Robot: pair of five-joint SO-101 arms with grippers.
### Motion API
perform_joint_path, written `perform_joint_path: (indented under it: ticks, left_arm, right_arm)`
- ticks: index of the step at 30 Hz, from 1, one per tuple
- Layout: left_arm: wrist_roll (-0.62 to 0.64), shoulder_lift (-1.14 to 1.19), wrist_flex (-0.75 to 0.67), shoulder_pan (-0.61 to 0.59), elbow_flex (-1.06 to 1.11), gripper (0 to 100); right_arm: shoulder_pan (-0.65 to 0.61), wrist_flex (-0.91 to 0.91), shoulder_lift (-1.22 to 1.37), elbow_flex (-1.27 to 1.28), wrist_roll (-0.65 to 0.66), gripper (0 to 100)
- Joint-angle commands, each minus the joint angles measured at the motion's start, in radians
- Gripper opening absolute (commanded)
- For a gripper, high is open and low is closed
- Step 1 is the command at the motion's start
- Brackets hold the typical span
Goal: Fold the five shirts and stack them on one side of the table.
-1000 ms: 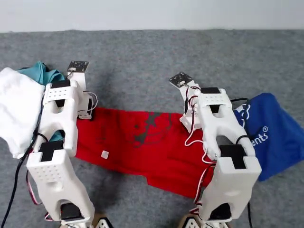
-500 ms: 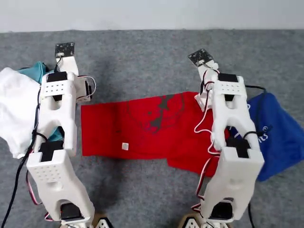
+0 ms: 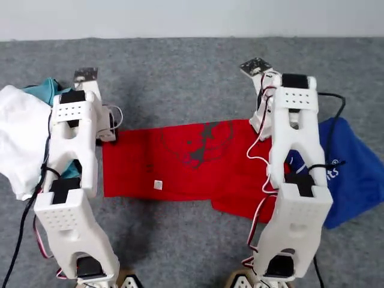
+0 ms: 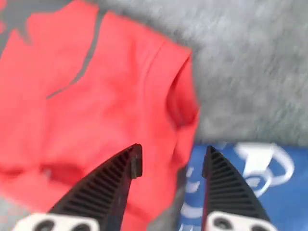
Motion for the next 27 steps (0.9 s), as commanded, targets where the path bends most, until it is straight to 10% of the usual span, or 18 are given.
perform_joint_path:
  ticks: [1, 11, 27]
  left_arm:
    - [0.005, 0.012, 0.051, 0.025, -0.038, 12]
    - [0.006, 0.219, -0.084, 0.009, -0.203, 12]
    - [0.003, 0.226, 0.112, 0.015, -0.493, 12]
  right_arm:
    - [0.005, 0.156, -0.09, -0.041, 0.015, 21.2]
    - [-0.042, 0.179, -0.113, 0.032, 0.043, 21.2]
    - [-0.165, 0.01, -0.186, 0.419, 0.049, 21.1]
